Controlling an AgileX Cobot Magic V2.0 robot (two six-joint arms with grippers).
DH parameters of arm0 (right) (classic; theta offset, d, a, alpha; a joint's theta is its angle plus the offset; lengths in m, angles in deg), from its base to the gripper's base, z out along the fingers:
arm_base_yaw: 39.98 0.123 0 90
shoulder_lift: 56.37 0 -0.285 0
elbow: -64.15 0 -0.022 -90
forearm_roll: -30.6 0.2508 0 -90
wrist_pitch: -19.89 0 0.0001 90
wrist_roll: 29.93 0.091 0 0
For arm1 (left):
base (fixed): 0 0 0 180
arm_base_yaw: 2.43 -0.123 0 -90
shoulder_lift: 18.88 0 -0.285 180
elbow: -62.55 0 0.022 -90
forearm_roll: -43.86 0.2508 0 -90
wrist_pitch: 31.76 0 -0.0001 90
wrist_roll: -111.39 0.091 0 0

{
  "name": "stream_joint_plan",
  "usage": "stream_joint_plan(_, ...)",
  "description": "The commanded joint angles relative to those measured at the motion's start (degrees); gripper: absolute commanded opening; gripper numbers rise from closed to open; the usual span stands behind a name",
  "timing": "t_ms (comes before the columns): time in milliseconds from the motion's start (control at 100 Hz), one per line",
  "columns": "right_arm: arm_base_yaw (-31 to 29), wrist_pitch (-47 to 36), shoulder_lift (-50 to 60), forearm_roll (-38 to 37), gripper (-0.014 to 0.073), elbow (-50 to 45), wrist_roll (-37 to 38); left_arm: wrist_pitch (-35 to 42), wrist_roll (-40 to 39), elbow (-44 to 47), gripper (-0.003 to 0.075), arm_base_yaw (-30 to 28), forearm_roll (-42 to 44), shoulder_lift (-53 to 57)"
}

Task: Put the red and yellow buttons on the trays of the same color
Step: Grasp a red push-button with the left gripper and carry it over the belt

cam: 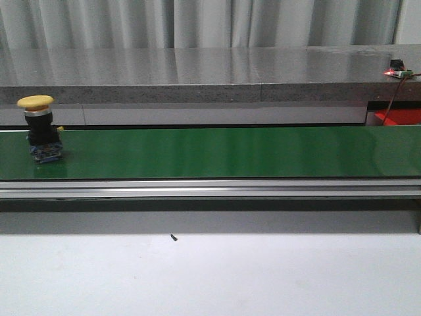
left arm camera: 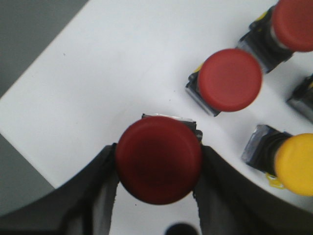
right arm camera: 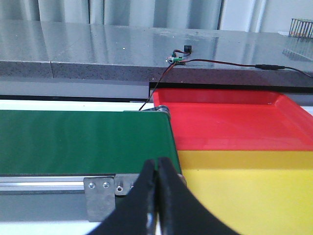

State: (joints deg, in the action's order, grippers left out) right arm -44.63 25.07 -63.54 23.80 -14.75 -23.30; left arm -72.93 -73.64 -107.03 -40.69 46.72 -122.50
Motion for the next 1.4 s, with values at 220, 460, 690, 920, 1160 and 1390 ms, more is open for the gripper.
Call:
stream_joint_plan(220, -0.4, -4.4, 1.1, -0.4, -0.0068, 1.0, -0.3, -6.3, 2.9, -8.3, 0.0261, 8.4, -2.2, 9.1)
stream_joint_plan(460, -0.4, -4.4, 1.1, -0.4, -0.0068, 1.0, -0.3, -6.2, 2.9, -10.9, 0.0261, 16.7, -2.5, 8.4)
stream_joint_plan(690, -0.4, -4.4, 1.1, -0.4, -0.0068, 1.0, -0.3, -6.2, 2.9, -10.9, 0.0261, 22.4, -3.5, 5.1)
stream_joint_plan(920, -0.4, -4.4, 1.1, -0.4, -0.0068, 1.0, -0.3, -6.4, 2.9, -10.9, 0.0261, 25.1, -3.6, 1.9)
stream_joint_plan(1160, -0.4, -4.4, 1.1, -0.4, -0.0068, 1.0, -0.3, -7.4, 3.3, -10.9, 0.0326, 25.6, -3.9, 1.2)
stream_joint_plan(1390, -0.4, -4.4, 1.1, -0.4, -0.0068, 1.0, -0.3, -7.6, 7.1, -10.9, 0.0561, 25.6, -8.7, 1.2)
